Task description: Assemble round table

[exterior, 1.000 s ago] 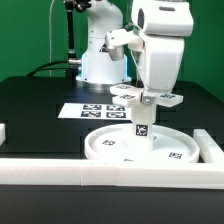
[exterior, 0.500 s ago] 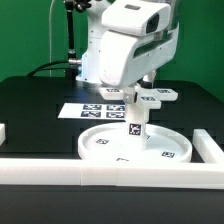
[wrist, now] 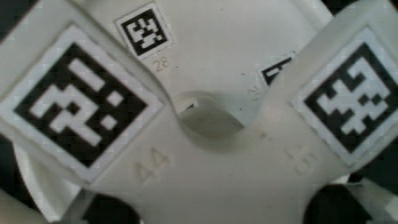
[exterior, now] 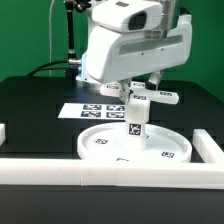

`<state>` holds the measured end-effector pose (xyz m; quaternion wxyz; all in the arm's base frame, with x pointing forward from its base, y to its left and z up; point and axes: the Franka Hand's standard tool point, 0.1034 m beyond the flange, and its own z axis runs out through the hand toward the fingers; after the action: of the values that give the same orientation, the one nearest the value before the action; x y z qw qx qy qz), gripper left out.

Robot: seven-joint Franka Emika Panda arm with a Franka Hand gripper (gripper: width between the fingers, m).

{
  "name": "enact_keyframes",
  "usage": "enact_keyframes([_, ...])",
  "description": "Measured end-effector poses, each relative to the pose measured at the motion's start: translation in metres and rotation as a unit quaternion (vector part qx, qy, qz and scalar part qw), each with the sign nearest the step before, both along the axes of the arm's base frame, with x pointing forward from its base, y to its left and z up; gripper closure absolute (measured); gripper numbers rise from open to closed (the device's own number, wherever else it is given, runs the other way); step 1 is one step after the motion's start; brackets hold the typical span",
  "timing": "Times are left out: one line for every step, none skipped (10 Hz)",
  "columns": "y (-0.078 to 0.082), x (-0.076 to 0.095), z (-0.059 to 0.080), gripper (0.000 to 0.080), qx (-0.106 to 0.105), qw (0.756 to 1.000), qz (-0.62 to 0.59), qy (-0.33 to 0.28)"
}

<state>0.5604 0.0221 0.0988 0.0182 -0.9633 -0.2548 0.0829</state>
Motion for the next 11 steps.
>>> enact_keyframes([-0.0031, 0.0001, 0.0002, 0.0348, 0.000, 0.999, -0.049, 0.000])
enact_keyframes([-0.0033, -0.0004, -0.0001, 0.0348, 0.001, 0.992, -0.127, 0.002])
enact_keyframes([-0.0035, -0.0009, -0.0007, 0.0348, 0.007, 0.982, -0.189, 0.006])
enact_keyframes([-0.0039, -0.0008, -0.0008, 0.0348, 0.009, 0.971, -0.238, 0.009])
enact_keyframes([-0.0022, -0.0006, -0.0004, 0.0348, 0.003, 0.960, -0.279, 0.011])
enact_keyframes([-0.0014, 0.0011, 0.0006, 0.0348, -0.001, 0.953, -0.304, 0.009])
enact_keyframes([-0.0012, 0.0020, 0.0009, 0.0347, -0.004, 0.946, -0.325, 0.008])
enact_keyframes([-0.0007, 0.0033, 0.0017, 0.0347, -0.010, 0.933, -0.361, 0.008])
enact_keyframes([-0.0001, 0.0041, 0.0025, 0.0347, -0.014, 0.924, -0.383, 0.007])
enact_keyframes([0.0002, 0.0045, 0.0029, 0.0347, -0.016, 0.916, -0.400, 0.007])
enact_keyframes([0.0005, 0.0062, 0.0044, 0.0347, -0.020, 0.893, -0.449, 0.007])
